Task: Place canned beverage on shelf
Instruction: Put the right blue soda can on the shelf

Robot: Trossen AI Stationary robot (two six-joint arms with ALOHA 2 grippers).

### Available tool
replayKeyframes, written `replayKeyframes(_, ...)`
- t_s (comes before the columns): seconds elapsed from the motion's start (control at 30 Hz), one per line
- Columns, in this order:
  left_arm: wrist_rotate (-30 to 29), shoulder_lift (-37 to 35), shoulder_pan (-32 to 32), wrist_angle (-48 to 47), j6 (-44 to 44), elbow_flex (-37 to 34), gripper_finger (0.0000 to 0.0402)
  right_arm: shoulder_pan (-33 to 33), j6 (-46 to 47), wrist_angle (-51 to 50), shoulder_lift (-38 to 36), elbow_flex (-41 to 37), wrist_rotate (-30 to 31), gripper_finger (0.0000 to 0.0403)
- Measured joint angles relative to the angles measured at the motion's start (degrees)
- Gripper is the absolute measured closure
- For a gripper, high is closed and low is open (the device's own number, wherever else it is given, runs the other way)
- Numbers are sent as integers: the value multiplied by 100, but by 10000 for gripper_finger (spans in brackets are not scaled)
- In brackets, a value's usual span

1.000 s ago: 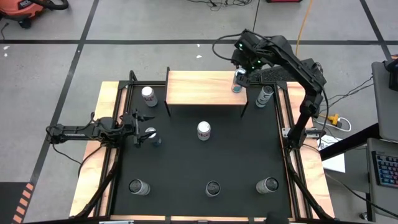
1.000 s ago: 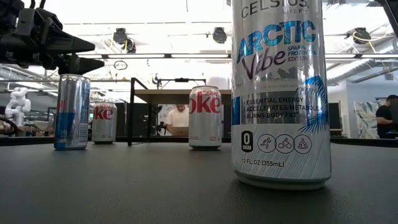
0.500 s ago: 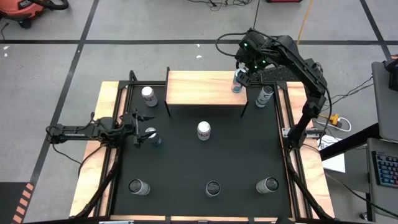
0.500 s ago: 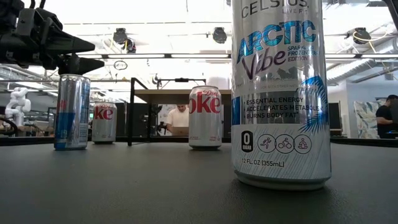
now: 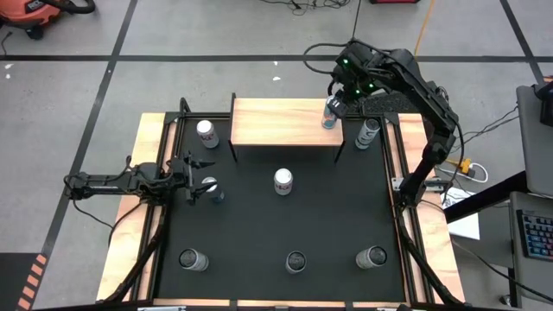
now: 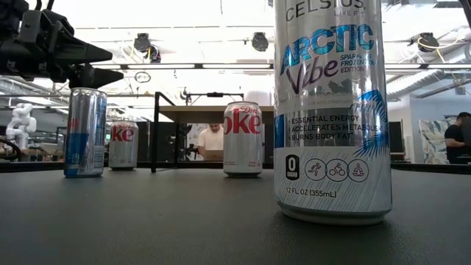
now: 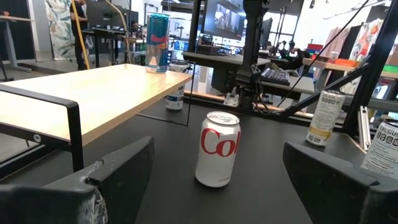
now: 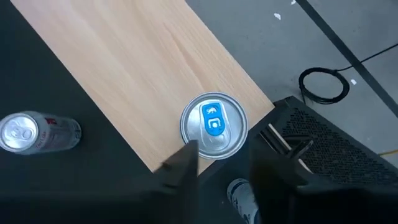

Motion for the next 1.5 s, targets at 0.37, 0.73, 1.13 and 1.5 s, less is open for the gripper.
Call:
replayKeyframes(0.37,0,0,2,-19,-2,2,41,-121,277,0,-10,-2,-1,394)
replayKeyframes(0.73,105,0,2,-36,-11,2,41,-85,690,-2,-376,-715,-313,402)
replayKeyframes(1.13,318,0,2,-41,-8,0,41,-247,466,99,-1089,-2482,233,403)
replayKeyframes(1.5,317,0,0,-33,-4,-2,41,-477,90,1230,-1086,-3167,-12,403)
